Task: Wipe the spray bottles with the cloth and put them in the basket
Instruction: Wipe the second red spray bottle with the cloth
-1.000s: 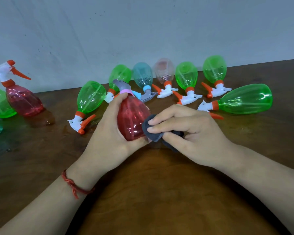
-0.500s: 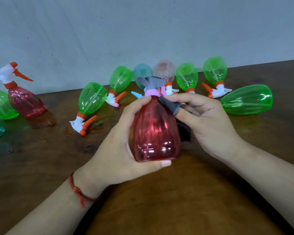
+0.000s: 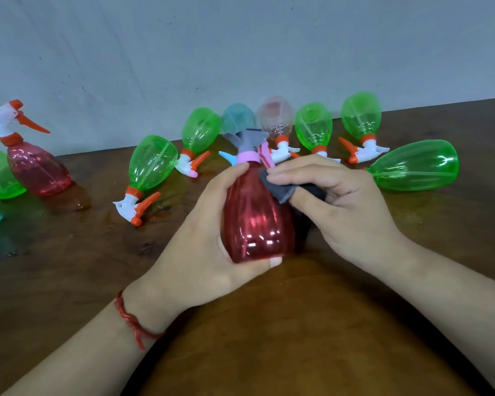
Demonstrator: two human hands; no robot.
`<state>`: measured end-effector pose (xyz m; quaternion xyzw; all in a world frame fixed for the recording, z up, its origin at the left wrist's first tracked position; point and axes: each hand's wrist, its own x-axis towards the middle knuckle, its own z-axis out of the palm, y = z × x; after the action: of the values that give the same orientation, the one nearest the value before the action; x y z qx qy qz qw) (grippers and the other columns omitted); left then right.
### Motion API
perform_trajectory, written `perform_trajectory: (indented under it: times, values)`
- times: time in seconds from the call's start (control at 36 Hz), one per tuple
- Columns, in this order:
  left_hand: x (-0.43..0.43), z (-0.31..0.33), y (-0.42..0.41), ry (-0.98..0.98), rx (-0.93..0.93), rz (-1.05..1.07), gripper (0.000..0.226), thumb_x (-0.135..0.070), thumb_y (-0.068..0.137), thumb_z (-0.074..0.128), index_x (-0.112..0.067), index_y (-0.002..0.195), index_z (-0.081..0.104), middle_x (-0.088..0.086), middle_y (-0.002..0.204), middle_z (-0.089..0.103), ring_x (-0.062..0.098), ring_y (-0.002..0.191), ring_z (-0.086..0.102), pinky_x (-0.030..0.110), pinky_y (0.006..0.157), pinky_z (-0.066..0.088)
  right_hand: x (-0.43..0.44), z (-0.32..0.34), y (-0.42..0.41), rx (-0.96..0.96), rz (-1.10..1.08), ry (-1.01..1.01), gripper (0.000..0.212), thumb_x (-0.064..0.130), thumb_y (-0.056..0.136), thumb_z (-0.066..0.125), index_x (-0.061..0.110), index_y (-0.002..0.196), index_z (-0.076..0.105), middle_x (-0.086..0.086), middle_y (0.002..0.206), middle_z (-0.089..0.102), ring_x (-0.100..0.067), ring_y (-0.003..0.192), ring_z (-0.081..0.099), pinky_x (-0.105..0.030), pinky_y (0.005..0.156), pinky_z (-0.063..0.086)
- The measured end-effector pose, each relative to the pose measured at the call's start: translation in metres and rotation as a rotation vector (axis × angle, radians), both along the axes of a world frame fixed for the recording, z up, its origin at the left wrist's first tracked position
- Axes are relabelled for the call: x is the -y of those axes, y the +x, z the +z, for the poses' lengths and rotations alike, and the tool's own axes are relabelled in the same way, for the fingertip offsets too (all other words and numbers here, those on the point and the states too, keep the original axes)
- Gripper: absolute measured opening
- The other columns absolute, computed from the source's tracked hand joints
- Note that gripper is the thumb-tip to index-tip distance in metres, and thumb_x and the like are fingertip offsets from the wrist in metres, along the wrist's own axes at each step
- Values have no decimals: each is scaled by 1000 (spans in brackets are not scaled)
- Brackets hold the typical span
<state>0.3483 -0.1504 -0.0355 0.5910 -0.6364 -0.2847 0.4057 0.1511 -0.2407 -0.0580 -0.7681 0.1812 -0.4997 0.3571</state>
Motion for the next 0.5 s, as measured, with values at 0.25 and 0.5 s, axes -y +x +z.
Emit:
perform_trajectory:
  times: [0.25, 0.5]
  values:
    - [-7, -17, 19, -211, 54, 88, 111, -36, 72, 97, -36, 161, 32, -17, 156, 46, 7, 143, 53, 26, 112, 50, -9, -2, -1, -85, 116, -37, 35, -15, 86, 64, 9, 103, 83, -2, 112, 76, -21, 109, 73, -34, 97, 56]
    - [-10, -18, 25, -193, 68, 96, 109, -37, 69, 102, -34, 154, 34, -12, 151, 48, 10, 139, 56, 32, 109, 54, -10, 1, 0, -127, 97, -84, 37, -18, 84, 66, 8, 102, 83, -2, 113, 76, -19, 110, 72, -31, 96, 56]
